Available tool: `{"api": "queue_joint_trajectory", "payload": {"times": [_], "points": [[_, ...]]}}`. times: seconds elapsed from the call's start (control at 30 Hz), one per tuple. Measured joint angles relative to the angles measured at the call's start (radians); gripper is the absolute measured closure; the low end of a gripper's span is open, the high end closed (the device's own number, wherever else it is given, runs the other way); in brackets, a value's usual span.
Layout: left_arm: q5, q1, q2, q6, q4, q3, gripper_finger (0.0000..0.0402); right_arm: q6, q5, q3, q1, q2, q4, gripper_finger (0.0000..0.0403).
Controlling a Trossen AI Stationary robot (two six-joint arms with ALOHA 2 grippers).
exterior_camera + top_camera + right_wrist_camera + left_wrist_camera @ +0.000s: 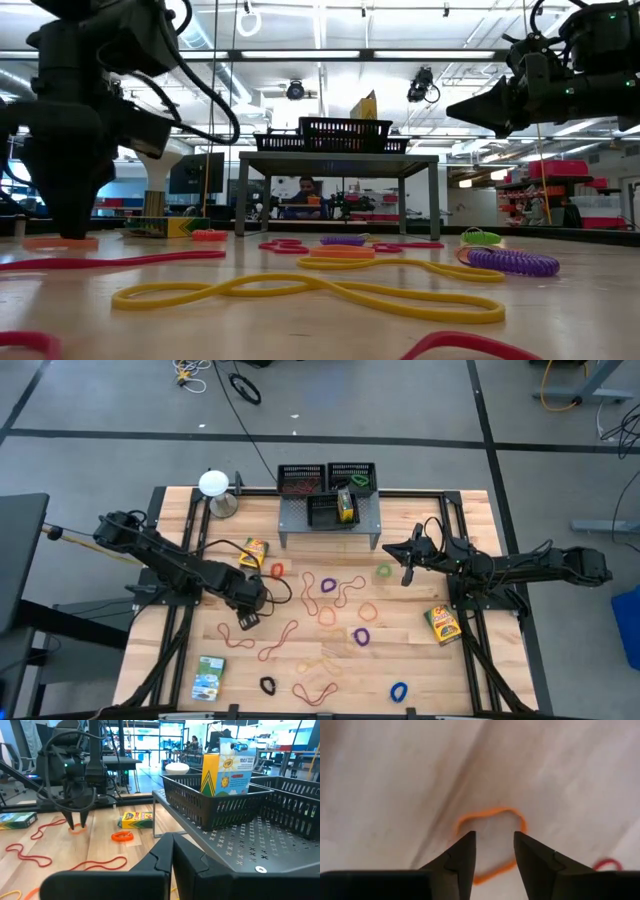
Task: Pick & Place Office Desk Supplies
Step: Put the orange rubber band into the top left black basket on the shelf
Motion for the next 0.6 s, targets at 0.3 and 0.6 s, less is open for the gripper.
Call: {"api": "queue_joint_trajectory", "payload": {"times": [0.3, 0.6], "points": [[0.042, -0.01, 0.0, 0.014, 0.007, 0.028, 0.0183, 0.0, 0.0, 0.0, 0.0, 0.0, 0.0, 0.0385], [0.012, -0.079, 0.1, 0.017, -0.004, 0.033, 0.0244, -0.001, 0.0, 0.0, 0.0, 0.0, 0.0, 0.0385]]}}
